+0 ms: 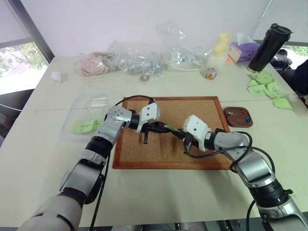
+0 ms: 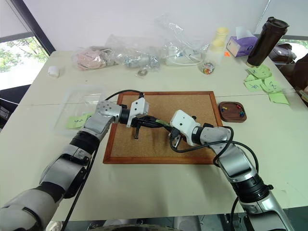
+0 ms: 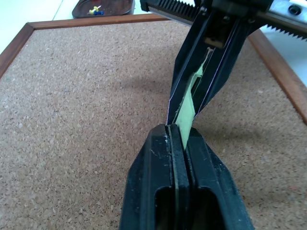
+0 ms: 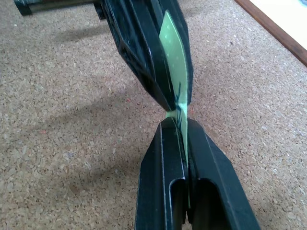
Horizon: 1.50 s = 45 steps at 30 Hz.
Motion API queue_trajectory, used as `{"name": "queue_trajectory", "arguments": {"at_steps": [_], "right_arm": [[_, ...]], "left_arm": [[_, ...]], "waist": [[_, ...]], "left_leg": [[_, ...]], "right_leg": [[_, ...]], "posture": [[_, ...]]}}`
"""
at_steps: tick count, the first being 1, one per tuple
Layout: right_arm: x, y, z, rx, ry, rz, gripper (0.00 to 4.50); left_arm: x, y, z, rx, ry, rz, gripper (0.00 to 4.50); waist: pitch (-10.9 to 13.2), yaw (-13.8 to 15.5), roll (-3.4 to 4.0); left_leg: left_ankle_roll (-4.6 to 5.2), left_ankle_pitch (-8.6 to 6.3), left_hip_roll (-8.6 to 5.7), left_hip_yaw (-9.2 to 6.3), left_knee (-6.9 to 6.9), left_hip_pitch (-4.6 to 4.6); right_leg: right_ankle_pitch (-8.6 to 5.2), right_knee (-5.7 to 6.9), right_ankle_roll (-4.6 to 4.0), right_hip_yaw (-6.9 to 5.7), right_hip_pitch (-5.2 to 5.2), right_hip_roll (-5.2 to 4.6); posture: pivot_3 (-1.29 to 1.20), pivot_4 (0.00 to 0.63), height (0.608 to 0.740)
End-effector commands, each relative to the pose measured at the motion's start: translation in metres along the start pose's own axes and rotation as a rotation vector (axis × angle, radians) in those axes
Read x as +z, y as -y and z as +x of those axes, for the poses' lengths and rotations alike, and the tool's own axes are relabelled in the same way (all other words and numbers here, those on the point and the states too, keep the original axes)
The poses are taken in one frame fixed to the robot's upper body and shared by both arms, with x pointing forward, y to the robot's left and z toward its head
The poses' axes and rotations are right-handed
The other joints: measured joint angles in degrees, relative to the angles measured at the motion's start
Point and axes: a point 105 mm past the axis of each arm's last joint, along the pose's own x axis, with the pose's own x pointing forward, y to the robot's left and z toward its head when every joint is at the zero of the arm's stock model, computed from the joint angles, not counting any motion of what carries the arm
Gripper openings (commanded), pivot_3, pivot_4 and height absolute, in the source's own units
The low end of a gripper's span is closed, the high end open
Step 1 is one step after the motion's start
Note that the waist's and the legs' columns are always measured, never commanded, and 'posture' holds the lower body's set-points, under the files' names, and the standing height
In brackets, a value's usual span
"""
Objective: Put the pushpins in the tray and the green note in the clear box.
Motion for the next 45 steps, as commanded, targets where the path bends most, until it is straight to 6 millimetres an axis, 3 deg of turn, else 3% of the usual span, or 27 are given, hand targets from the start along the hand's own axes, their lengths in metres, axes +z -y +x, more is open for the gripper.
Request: {"name": "queue_trajectory", "arguments": {"at_steps": [1,7,11,14,21,23,27,29,33,39,42,45], "right_arm": [[0.009,0.006,-0.004,-0.023,0.024,-0.035,0.0],[0.007,0.018,-0.014,-0.065,0.014,-0.018,0.0],[0.008,0.032,-0.025,-0.128,0.043,0.041,0.0],[0.02,0.037,-0.033,-0.12,0.109,0.104,0.0],[0.067,0.019,-0.045,0.099,0.295,0.173,0.0],[0.073,0.017,-0.044,0.134,0.3,0.162,0.0],[0.069,0.015,-0.036,0.169,0.273,0.144,0.0],[0.067,0.013,-0.033,0.191,0.266,0.138,0.0],[0.066,0.016,-0.028,0.213,0.256,0.108,0.0],[0.069,0.024,-0.023,0.205,0.261,0.077,0.0],[0.068,0.027,-0.021,0.202,0.26,0.064,0.0],[0.068,0.031,-0.022,0.188,0.264,0.062,0.0]], "left_arm": [[0.018,-0.008,-0.01,0.037,0.047,0.034,0.06],[0.024,-0.015,-0.025,0.094,0.052,0.031,0.06],[0.043,-0.032,-0.054,0.229,0.074,0.059,0.06],[0.054,-0.043,-0.078,0.348,0.091,0.081,0.06],[0.075,-0.072,-0.144,0.826,0.175,0.069,0.06],[0.076,-0.079,-0.186,1.12,0.222,0.0,0.06],[0.054,-0.063,-0.242,1.462,0.165,-0.1,0.06],[0.039,-0.052,-0.257,1.581,0.129,-0.158,0.06],[0.015,-0.028,-0.259,1.631,0.034,-0.218,0.06],[-0.01,-0.001,-0.252,1.575,-0.038,-0.317,0.06],[-0.026,0.014,-0.249,1.529,-0.086,-0.378,0.97],[-0.029,0.02,-0.251,1.517,-0.091,-0.39,2.51]], "waist": [[0.0,-0.02,0.0],[0.0,-0.06,0.0],[0.0,-0.12,0.0],[0.0,-0.16,0.0],[0.0,-0.22,0.0],[0.0,-0.37,0.0],[0.0,-1.06,-0.01],[-0.01,-1.09,-0.01],[-0.01,-0.83,-0.02],[-0.01,-0.64,-0.05],[-0.01,-0.97,-0.05],[-0.01,-0.87,-0.05]], "left_leg": [[0.0,0.0,0.0,0.0,0.0,0.0],[0.0,0.0,0.0,-0.01,0.01,0.0],[0.0,0.0,0.0,-0.01,0.01,0.0],[0.0,0.0,0.01,-0.02,0.0,0.0],[0.0,0.0,0.01,-0.03,0.01,0.0],[0.0,0.0,0.02,-0.04,0.02,0.01],[0.0,0.0,0.05,-0.06,-0.01,0.01],[0.0,0.0,0.04,-0.06,0.0,0.02],[0.0,0.0,0.03,-0.06,0.04,0.01],[0.0,0.0,-0.01,-0.08,0.1,0.01],[-0.01,0.0,0.01,-0.06,0.04,0.03],[-0.01,-0.01,0.03,-0.07,0.04,0.03]], "right_leg": [[0.0,0.0,0.0,0.0,0.0,0.0],[0.0,0.0,0.0,-0.01,0.0,0.0],[0.0,0.02,0.0,0.0,-0.01,0.0],[0.0,0.03,0.0,0.0,-0.01,0.0],[0.0,0.04,0.0,0.01,-0.01,-0.01],[0.0,0.04,0.0,0.01,0.0,-0.01],[0.0,0.04,0.01,0.01,-0.01,0.0],[0.0,0.05,0.0,0.01,-0.01,0.0],[0.0,0.07,0.0,0.0,0.0,-0.01],[0.01,0.06,0.01,0.0,0.05,-0.04],[0.01,0.06,0.01,0.02,0.04,-0.03],[0.01,0.07,0.0,0.02,0.03,-0.03]], "posture": [[0.0,0.15,0.74],[0.0,0.15,0.74],[0.0,0.15,0.74],[0.0,0.15,0.74],[0.0,0.15,0.74],[0.0,0.15,0.74],[0.0,0.15,0.74],[0.0,0.15,0.74],[0.0,0.15,0.74],[0.0,0.15,0.74],[0.0,0.15,0.74],[0.0,0.15,0.74]]}}
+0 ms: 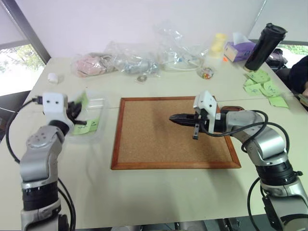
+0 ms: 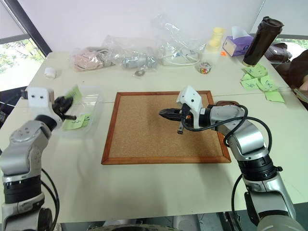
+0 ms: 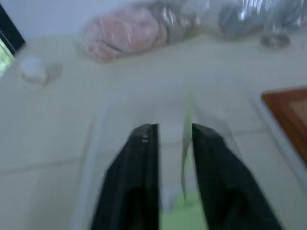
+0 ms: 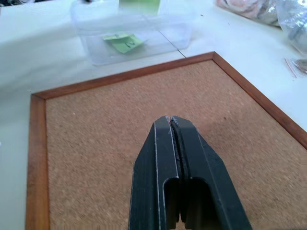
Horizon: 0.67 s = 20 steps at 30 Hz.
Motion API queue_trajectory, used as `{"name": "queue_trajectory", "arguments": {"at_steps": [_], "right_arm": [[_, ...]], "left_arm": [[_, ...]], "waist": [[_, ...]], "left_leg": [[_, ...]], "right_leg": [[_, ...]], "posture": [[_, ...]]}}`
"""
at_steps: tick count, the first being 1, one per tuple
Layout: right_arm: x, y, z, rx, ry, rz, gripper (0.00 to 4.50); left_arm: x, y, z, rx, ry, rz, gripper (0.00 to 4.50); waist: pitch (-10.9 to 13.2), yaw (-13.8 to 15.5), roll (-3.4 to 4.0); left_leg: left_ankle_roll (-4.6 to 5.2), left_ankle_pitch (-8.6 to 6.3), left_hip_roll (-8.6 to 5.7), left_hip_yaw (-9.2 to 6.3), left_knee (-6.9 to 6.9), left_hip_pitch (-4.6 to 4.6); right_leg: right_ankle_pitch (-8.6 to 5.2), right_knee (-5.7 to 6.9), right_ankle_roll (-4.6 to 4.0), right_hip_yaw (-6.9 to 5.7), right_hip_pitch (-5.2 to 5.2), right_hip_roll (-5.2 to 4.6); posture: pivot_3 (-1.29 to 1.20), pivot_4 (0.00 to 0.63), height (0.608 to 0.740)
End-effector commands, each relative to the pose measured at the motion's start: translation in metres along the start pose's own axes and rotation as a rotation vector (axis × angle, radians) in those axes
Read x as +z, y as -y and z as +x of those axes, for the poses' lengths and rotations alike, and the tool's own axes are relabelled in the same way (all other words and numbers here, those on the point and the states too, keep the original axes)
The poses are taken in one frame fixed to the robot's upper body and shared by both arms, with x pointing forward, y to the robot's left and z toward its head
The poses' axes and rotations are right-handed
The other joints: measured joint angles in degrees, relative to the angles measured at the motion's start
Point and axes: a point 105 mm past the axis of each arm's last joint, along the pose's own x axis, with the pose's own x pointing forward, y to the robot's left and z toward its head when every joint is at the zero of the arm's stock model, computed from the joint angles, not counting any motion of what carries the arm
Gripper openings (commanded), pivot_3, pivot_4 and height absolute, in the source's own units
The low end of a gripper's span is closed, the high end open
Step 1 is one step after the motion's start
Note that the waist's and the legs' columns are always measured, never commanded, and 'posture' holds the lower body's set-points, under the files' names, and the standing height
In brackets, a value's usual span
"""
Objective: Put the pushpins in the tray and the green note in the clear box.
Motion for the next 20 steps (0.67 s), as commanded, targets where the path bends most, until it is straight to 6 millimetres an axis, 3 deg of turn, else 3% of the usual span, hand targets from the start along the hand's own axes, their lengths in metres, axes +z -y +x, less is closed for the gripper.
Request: {"name": "queue_trajectory", "arguments": {"at_steps": [1,4,9,12,17,20], "right_arm": [[0.014,0.005,-0.001,-0.011,0.038,-0.059,0.0],[0.015,0.012,-0.007,-0.04,0.039,-0.063,0.0],[0.02,0.016,-0.025,-0.076,0.044,-0.04,0.0],[0.018,0.013,-0.035,-0.08,0.023,-0.029,0.0],[0.007,0.002,-0.055,-0.105,-0.046,-0.011,0.0],[0.002,0.0,-0.065,-0.133,-0.079,-0.01,0.0]], "left_arm": [[0.021,-0.008,-0.009,0.007,0.07,0.026,3.01],[0.036,-0.001,-0.014,-0.078,0.117,0.025,4.43],[0.072,0.04,-0.027,-0.411,0.199,0.057,4.43],[0.08,0.059,-0.029,-0.535,0.197,0.115,4.43],[0.068,0.108,-0.045,-0.879,0.135,0.221,4.43],[0.052,0.117,-0.053,-0.987,0.068,0.291,4.43]], "waist": [[0.0,0.18,0.0],[0.0,0.16,-0.01],[0.0,0.31,0.0],[0.0,0.22,0.0],[0.0,0.09,0.0],[0.0,-0.05,0.0]], "left_leg": [[0.0,0.0,0.0,0.0,0.01,-0.01],[0.0,0.0,-0.02,0.0,0.03,-0.01],[0.0,0.0,-0.01,-0.01,0.03,-0.02],[0.01,-0.01,-0.02,-0.01,0.03,-0.01],[0.02,-0.02,0.0,0.01,-0.04,0.0],[0.03,-0.02,0.03,0.04,-0.07,0.01]], "right_leg": [[0.0,0.0,0.0,-0.01,0.0,0.0],[0.0,-0.02,0.0,0.0,0.02,-0.01],[0.0,-0.02,0.0,0.0,0.02,-0.03],[0.0,-0.06,-0.01,0.0,0.06,-0.03],[0.0,-0.08,-0.01,0.03,0.05,-0.05],[0.0,-0.08,-0.01,0.08,0.04,-0.04]], "posture": [[0.0,0.15,0.74],[0.0,0.15,0.74],[0.0,0.15,0.74],[0.0,0.15,0.74],[0.0,0.15,0.74],[0.0,0.15,0.74]]}}
